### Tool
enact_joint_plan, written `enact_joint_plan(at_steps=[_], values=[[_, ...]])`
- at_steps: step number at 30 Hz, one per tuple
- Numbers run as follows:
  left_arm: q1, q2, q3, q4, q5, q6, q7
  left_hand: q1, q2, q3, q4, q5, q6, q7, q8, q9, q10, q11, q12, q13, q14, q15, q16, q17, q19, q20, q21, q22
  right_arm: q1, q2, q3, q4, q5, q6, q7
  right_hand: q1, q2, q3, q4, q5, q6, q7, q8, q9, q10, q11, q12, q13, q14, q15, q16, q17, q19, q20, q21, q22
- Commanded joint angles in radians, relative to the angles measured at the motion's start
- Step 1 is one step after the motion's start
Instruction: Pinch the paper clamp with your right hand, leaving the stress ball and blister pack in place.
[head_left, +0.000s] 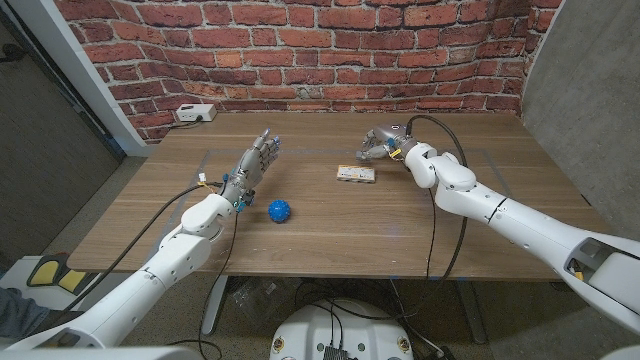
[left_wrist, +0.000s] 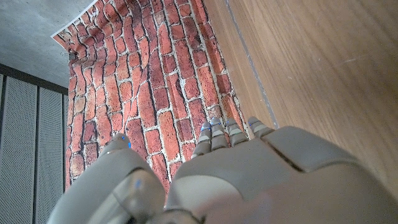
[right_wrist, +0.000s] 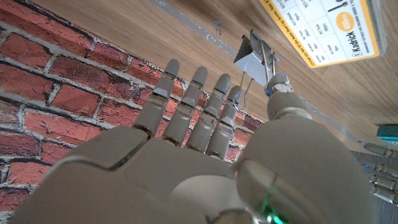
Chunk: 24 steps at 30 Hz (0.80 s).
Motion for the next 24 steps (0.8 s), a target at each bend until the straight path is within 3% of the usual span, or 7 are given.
enact_joint_plan(at_steps=[1,19,24], values=[[0.005,0.002,-0.004,-0.002,-0.003,-0.004,-0.001,0.008,0.002,-0.003,0.002,0.000,0.004,0.000,-0.002,0.005,0.009,-0.003,0.000,0.006,0.002,0.001,0.001,0.005,-0.005,0.004,-0.005,0.004,0.003,0.011,-0.022,0.004,-0.062,-0.047,0.022,-0.005,-0.014,0.006,0.011,0.003,0.017,-0.031,-0.011,0.002,-0.015,0.002,-0.002,-0.001,-0.013,-0.055,-0.001,-0.001,-0.003,0.015,-0.002,0.004],[-0.003,-0.004,-0.001,0.013,-0.007,-0.004,-0.010,0.011,0.005,-0.004,0.002,-0.002,0.009,0.000,-0.001,0.005,0.010,-0.001,0.000,0.006,0.003,0.002,0.002,0.005,-0.005,0.005,-0.006,0.005,0.005,0.038,-0.039,0.021,-0.087,-0.102,0.026,-0.064,-0.031,-0.020,0.033,0.000,-0.012,-0.028,-0.038,0.001,-0.055,0.012,-0.003,-0.002,-0.035,-0.041,0.006,-0.002,-0.021,0.037,-0.004,0.005],[-0.007,-0.006,0.000,0.020,-0.009,-0.005,-0.014,0.012,0.005,-0.005,0.002,-0.002,0.010,0.001,0.000,0.005,0.010,-0.001,0.000,0.006,0.003,0.001,0.002,0.005,-0.004,0.005,-0.006,0.005,0.010,0.038,-0.047,0.023,-0.094,-0.105,0.028,-0.082,-0.044,-0.028,0.035,0.003,-0.053,-0.015,-0.063,0.001,-0.093,0.025,-0.009,-0.003,-0.053,-0.031,0.003,-0.006,-0.026,0.044,-0.003,0.005]])
